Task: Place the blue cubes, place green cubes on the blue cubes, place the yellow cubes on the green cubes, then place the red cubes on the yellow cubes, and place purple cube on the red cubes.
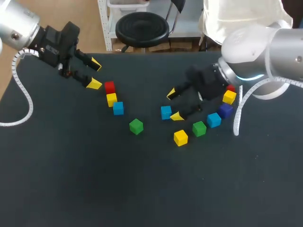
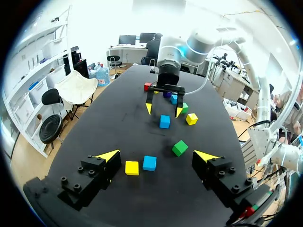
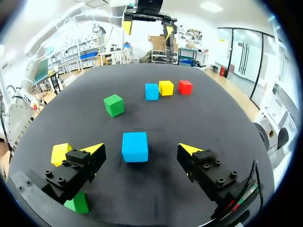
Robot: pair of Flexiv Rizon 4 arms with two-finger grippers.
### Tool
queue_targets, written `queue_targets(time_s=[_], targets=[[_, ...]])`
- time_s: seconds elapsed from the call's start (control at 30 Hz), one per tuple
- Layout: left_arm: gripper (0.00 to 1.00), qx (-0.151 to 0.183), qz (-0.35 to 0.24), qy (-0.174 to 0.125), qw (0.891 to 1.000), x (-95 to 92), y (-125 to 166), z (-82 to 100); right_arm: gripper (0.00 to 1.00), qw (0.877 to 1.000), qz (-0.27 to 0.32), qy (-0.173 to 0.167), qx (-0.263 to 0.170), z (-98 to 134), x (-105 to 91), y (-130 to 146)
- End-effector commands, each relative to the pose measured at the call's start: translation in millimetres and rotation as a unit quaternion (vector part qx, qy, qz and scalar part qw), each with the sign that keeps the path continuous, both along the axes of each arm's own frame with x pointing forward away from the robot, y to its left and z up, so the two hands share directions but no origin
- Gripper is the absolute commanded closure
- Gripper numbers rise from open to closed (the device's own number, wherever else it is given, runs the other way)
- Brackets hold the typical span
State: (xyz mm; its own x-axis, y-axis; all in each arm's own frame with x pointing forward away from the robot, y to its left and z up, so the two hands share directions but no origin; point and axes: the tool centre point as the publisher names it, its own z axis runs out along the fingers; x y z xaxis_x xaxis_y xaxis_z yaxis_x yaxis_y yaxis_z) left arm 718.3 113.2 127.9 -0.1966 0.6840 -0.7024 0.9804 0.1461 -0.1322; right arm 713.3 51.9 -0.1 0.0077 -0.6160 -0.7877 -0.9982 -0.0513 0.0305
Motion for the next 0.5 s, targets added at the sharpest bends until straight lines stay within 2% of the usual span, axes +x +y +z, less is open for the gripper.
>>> queue_targets(time_s=[0.03,0.37,0.5], targets=[[0.0,-0.001,0.0,-0.002,1.0,-0.8,0.4,-0.6,0.0,1.0,0.0,-0.003,-0.005,5.5,-4.1,-0.8],[0.0,-0.001,0.0,-0.002,1.0,-0.8,0.4,-0.6,0.0,1.0,0.011,0.005,-0.008,-0.9,4.0,6.5],[0.0,-0.001,0.0,-0.002,1.0,-0.8,0.4,-0.6,0.0,1.0,0.006,-0.001,-0.005,6.4,2.8,1.6]])
